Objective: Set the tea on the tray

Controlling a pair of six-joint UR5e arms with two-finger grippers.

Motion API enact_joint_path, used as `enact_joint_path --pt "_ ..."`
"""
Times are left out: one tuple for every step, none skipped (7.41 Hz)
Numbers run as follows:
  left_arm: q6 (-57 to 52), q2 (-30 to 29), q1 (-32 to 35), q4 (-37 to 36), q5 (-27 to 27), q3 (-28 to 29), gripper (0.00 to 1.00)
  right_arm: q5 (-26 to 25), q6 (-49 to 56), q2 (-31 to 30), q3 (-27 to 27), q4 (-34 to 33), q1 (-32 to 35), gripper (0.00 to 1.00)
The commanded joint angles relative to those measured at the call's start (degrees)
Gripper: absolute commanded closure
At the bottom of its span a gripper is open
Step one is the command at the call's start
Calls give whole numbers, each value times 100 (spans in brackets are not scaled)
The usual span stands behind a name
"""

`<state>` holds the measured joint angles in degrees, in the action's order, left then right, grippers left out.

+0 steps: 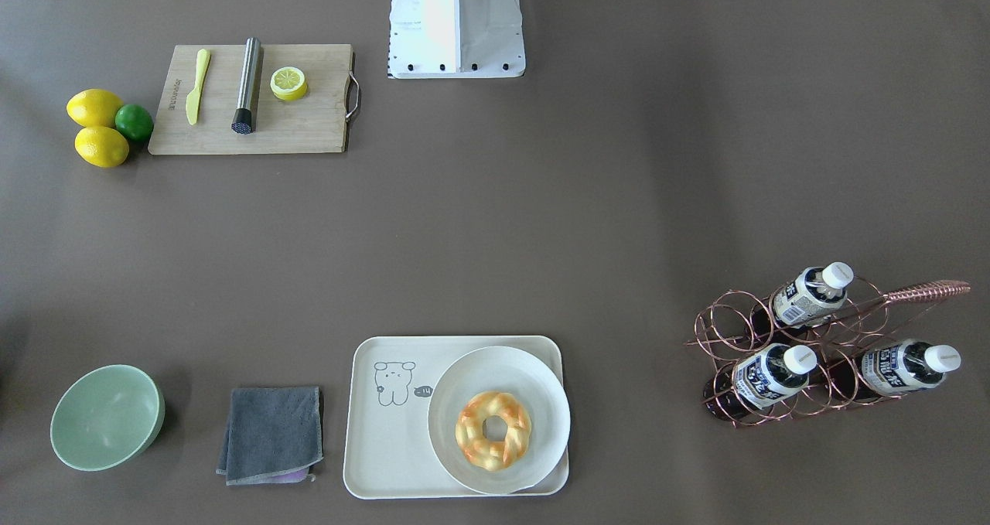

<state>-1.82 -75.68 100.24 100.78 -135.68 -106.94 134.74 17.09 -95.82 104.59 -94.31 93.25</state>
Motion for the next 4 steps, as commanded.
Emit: enact_joint_path --pt "6 80 -127 -15 -3 -28 3 -9 -4 -16 0 0 0 0" --pt "6 89 -136 -6 -3 -63 3 -17 -12 -16 -9 0 0 0" --pt "6 89 -145 3 -3 -90 3 -26 -12 -16 -9 0 0 0" --pt "-11 72 -154 20 -3 -99 3 -18 -4 -7 -9 0 0 0"
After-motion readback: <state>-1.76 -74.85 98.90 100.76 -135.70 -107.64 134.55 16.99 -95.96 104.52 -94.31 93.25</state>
